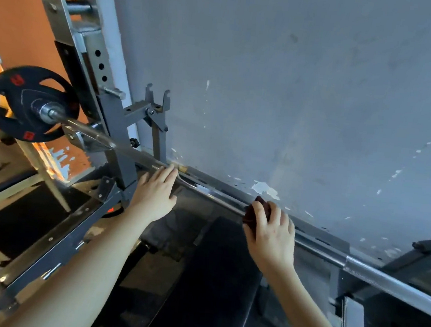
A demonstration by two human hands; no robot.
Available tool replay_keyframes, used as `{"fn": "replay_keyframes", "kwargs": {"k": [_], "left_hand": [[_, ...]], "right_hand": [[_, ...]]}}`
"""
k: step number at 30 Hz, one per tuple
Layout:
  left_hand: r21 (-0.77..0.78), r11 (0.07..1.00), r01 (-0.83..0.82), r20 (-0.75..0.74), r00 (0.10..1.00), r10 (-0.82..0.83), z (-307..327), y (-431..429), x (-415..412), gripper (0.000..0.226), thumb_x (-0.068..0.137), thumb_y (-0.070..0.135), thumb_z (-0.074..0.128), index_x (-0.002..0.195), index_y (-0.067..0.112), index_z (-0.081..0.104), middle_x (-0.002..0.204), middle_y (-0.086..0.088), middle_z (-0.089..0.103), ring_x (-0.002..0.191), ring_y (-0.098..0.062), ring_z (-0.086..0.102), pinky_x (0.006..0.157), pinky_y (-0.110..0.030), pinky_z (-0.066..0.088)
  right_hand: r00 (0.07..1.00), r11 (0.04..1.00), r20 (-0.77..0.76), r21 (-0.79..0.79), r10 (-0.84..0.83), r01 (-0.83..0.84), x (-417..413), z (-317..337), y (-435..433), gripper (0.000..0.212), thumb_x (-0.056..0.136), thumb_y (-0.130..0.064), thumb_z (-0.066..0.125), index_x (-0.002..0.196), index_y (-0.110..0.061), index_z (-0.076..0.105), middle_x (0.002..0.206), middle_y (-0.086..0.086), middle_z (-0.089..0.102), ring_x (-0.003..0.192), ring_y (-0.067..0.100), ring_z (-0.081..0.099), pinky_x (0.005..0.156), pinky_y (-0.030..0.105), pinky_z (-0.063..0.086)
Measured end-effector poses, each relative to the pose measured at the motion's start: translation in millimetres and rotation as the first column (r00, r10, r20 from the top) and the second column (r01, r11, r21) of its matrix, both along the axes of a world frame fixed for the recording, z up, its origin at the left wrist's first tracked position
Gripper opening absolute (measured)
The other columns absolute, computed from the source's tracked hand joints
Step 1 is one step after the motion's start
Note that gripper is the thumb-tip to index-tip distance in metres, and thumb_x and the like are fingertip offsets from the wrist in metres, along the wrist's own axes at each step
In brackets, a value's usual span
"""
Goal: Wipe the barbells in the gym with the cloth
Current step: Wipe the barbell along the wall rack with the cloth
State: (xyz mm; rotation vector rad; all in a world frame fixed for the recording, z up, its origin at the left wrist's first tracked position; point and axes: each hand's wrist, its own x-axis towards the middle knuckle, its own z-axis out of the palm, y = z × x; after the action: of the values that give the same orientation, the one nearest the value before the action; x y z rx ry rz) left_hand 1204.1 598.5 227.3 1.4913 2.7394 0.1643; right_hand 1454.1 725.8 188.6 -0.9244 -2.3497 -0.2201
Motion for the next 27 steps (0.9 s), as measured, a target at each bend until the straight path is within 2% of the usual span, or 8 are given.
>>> {"fn": "replay_keyframes", "kwargs": {"k": [4, 8, 12, 15, 21, 24, 27], "left_hand": [[0.050, 0.999, 0.009, -0.039, 0.999, -0.007, -12, 0, -16, 0.076, 0.094, 0.020, 0.054, 0.156, 0.016, 0.010, 0.164, 0.002, 0.004, 0.150, -0.019, 0.001, 0.121, -0.046, 0.007], [0.084, 0.996, 0.041, -0.095, 0.995, -0.033, -21, -5, -22, 0.081, 0.089, 0.015, 0.061, 0.156, 0.017, 0.015, 0.163, 0.002, 0.010, 0.150, -0.019, 0.005, 0.120, -0.044, 0.006], [0.080, 0.994, 0.078, -0.107, 0.992, -0.069, -18, -7, -29, 0.080, 0.089, 0.014, 0.062, 0.155, 0.019, 0.017, 0.163, 0.003, 0.011, 0.150, -0.018, 0.005, 0.119, -0.044, 0.003], [0.102, 0.993, 0.066, -0.046, 0.997, -0.062, -17, -6, -28, 0.079, 0.089, 0.013, 0.061, 0.155, 0.020, 0.018, 0.163, 0.004, 0.011, 0.150, -0.018, 0.004, 0.119, -0.046, 0.005], [0.125, 0.990, 0.062, -0.031, 0.998, -0.059, -15, -6, -25, 0.078, 0.090, 0.013, 0.059, 0.155, 0.021, 0.016, 0.163, 0.005, 0.010, 0.150, -0.018, 0.002, 0.120, -0.040, 0.005], [0.148, 0.986, 0.080, -0.020, 0.997, -0.078, -11, -8, -28, 0.075, 0.091, 0.010, 0.057, 0.155, 0.021, 0.018, 0.162, 0.006, 0.011, 0.150, -0.016, 0.003, 0.115, -0.031, -0.001], [0.160, 0.983, 0.087, -0.007, 0.996, -0.087, -10, -8, -30, 0.074, 0.092, 0.009, 0.056, 0.154, 0.021, 0.020, 0.162, 0.006, 0.012, 0.150, -0.015, 0.003, 0.114, -0.029, -0.001]], "right_hand": [[0.996, 0.996, 0.033, -0.007, 0.087, -0.087, -56, 2, -14, 0.047, 0.084, -0.039, 0.066, 0.123, -0.015, 0.058, 0.116, 0.019, 0.058, 0.096, 0.037, 0.058, 0.082, 0.048, 0.051], [0.991, 0.991, 0.001, -0.038, 0.131, -0.131, -44, 3, -7, 0.042, 0.084, -0.034, 0.069, 0.121, -0.017, 0.059, 0.113, 0.015, 0.059, 0.093, 0.034, 0.061, 0.077, 0.044, 0.052], [0.997, 0.997, -0.055, -0.053, 0.055, -0.058, -5, 3, 6, 0.042, 0.089, -0.042, 0.050, 0.120, -0.015, 0.060, 0.107, 0.012, 0.060, 0.089, 0.033, 0.061, 0.080, 0.044, 0.050], [0.997, 0.997, -0.072, -0.083, -0.007, 0.001, -18, 7, 1, 0.047, 0.088, -0.044, 0.045, 0.120, -0.015, 0.062, 0.099, 0.015, 0.061, 0.083, 0.036, 0.062, 0.075, 0.044, 0.051], [0.993, 0.981, 0.068, -0.179, 0.094, -0.081, -121, 21, -15, 0.046, 0.083, -0.040, 0.072, 0.122, -0.017, 0.063, 0.088, 0.016, 0.064, 0.067, 0.033, 0.064, 0.054, 0.036, 0.052], [0.989, 0.973, 0.067, -0.195, 0.135, -0.120, -107, 20, -13, 0.048, 0.079, -0.033, 0.078, 0.121, -0.016, 0.063, 0.089, 0.017, 0.063, 0.067, 0.033, 0.064, 0.053, 0.038, 0.052], [0.991, 0.985, 0.046, -0.120, 0.129, -0.122, -65, 14, -3, 0.054, 0.074, -0.030, 0.082, 0.122, -0.015, 0.063, 0.097, 0.017, 0.062, 0.074, 0.035, 0.064, 0.058, 0.041, 0.055]]}}
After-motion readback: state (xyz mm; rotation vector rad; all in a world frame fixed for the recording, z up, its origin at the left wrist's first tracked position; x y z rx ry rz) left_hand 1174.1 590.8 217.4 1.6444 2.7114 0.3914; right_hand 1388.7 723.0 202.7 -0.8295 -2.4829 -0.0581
